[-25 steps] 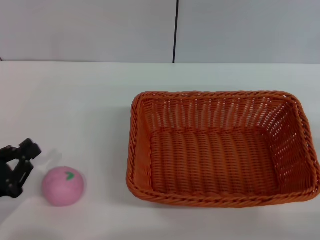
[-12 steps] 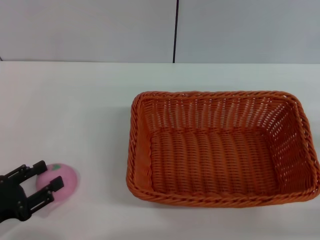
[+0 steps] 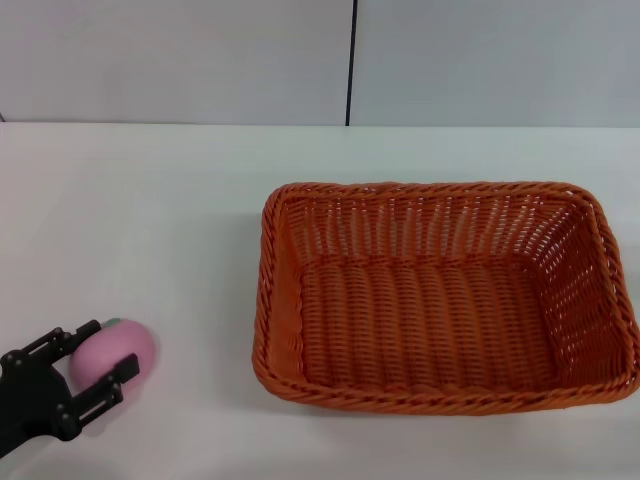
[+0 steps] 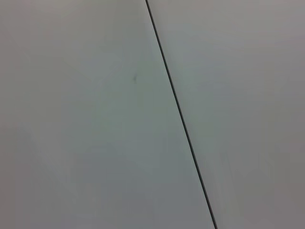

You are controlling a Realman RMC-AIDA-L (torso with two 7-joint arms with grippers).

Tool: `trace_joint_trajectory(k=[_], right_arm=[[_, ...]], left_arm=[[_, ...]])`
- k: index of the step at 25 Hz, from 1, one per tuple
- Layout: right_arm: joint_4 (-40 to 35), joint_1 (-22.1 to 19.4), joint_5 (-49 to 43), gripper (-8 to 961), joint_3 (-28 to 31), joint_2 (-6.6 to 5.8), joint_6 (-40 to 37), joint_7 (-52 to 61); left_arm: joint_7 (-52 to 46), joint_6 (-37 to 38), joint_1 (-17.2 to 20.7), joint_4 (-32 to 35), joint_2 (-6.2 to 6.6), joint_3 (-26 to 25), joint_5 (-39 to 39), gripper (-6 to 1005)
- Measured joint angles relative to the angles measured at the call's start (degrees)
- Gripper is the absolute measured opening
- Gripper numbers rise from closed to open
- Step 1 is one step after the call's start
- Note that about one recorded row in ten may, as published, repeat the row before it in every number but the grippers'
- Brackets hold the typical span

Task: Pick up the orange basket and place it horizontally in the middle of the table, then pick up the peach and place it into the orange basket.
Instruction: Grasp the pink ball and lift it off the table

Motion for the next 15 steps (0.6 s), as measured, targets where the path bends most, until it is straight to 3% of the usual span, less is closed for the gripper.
trace_joint_trajectory(k=[1,6,9,15], right_arm=[[0.0,0.0,0.0,429,0.0,0.0,0.0,0.0],[0.3,-0.1,0.0,429,0.4,0.0,0.0,0.0],[0.5,-0.1,0.2,429,0.5,0.0,0.0,0.0],[1.0,-0.3,0.4,429,0.6,-0.04,0.1,0.0]], left_arm=[[0.3,0.2,0.0,-0.1,-0.06,-0.4,0.0,776],[0.7,0.5,0.1,-1.0,-0.1,-4.2,-0.1,613],[0.7,0.4,0.2,-1.3,0.03,-4.8,-0.1,395],[0.8,0.1,-0.2,-1.5,0.04,-4.8,-0.1,355]])
